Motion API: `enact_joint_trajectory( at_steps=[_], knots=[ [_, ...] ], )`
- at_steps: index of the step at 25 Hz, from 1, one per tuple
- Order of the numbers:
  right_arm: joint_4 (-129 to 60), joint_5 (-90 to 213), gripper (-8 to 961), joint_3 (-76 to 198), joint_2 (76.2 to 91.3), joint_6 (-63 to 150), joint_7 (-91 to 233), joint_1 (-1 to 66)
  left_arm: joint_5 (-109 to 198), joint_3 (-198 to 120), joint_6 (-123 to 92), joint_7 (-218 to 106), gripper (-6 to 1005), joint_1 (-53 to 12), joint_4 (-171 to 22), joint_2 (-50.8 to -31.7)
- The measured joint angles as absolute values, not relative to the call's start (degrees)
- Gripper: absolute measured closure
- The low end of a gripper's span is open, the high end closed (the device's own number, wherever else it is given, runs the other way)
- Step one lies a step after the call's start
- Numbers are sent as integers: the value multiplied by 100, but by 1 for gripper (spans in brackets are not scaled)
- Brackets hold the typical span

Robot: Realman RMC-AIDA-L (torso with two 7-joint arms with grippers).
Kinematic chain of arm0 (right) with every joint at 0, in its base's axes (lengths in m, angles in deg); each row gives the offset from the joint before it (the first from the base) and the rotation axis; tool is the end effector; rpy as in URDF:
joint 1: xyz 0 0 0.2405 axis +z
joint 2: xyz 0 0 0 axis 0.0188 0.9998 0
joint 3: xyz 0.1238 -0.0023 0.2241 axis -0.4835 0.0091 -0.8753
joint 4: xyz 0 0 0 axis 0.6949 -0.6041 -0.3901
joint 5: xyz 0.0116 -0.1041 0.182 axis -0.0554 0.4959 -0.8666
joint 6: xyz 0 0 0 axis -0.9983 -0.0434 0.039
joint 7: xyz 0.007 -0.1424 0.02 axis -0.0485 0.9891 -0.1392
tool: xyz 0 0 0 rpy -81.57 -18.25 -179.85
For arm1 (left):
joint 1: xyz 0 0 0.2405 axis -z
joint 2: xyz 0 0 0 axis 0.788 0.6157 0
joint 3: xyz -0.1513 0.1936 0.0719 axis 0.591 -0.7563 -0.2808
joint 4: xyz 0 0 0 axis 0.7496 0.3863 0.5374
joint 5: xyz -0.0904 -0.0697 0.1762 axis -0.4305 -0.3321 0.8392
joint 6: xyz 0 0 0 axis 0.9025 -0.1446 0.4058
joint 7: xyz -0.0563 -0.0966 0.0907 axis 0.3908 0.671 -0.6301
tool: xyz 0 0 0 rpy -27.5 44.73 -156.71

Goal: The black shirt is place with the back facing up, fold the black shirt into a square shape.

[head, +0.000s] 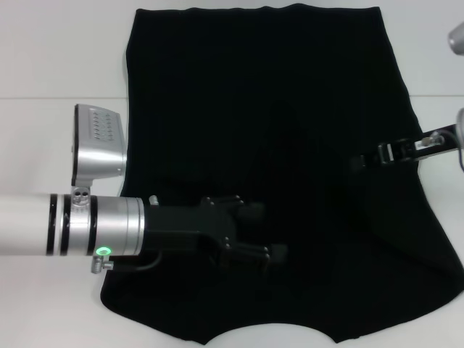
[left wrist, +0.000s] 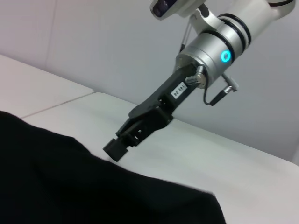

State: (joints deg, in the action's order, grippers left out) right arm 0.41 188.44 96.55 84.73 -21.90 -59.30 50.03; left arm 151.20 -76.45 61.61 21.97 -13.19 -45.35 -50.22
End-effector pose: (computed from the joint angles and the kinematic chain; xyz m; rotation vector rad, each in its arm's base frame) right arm 0.2269 0.4288 0.0253 -2.4081 1.3668 0.1200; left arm -0.2108 0.3379 -0.0649 -2.8997 -0.5828 -0.7015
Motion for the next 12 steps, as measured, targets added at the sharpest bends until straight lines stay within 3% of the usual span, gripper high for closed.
enact_joint_trajectory(
  at_steps=[7, 12],
  knots=[
    [162, 18803, 791, 9624, 8477, -2206, -6032, 4973, 15124, -7463, 6184, 2556, 52, -1542, -4242, -4951],
    [131, 18641, 590, 9515, 8437, -2244, -5852, 4859, 15155, -7325, 6141, 3069, 52, -1825, -3860, -4931]
  ],
)
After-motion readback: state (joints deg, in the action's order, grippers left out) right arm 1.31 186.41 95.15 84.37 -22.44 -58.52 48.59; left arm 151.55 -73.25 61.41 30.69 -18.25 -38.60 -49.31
